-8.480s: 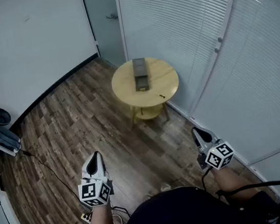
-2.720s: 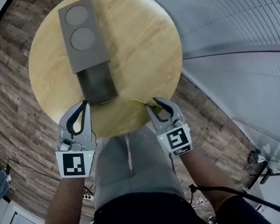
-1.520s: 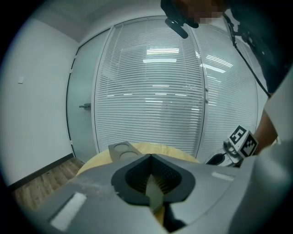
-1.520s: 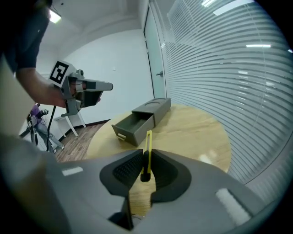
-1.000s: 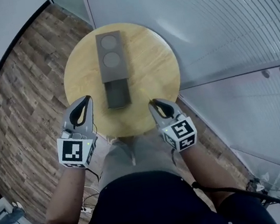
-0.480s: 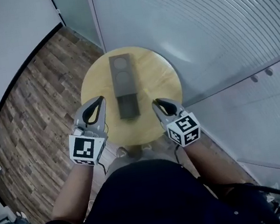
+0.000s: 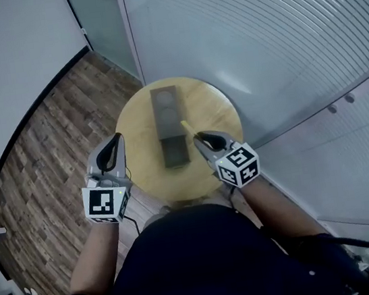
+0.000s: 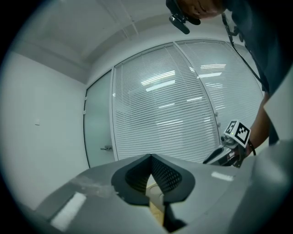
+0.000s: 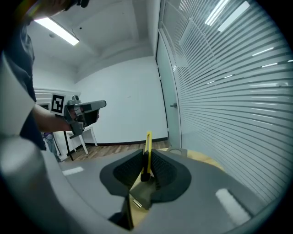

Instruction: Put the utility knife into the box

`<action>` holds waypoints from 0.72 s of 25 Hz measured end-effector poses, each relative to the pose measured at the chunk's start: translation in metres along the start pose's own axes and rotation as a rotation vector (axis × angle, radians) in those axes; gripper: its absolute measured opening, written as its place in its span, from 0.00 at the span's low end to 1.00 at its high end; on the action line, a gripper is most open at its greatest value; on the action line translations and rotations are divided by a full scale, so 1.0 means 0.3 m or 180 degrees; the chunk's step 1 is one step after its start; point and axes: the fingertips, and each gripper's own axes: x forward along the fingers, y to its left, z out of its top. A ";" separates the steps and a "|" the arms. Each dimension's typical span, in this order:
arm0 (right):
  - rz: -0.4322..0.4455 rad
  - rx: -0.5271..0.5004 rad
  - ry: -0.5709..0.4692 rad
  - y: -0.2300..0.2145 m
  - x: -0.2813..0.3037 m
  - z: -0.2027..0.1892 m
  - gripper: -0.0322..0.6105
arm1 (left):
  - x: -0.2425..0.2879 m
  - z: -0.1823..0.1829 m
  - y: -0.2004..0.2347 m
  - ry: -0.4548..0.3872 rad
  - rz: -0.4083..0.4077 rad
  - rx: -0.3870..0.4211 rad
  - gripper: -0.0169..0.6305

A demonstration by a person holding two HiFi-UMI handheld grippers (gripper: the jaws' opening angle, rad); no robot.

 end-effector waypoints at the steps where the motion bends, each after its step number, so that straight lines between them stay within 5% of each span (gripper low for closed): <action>1: 0.0035 -0.0026 0.0016 0.011 0.009 0.001 0.15 | -0.012 0.001 0.012 -0.0025 0.0039 -0.0007 0.03; 12: 0.0379 0.0144 0.0036 0.131 0.134 0.126 0.15 | -0.208 0.084 0.209 -0.0160 0.0635 -0.0094 0.03; 18: 0.0421 0.0283 0.0040 0.135 0.239 0.090 0.15 | -0.206 -0.031 0.230 0.0021 0.0678 -0.0184 0.03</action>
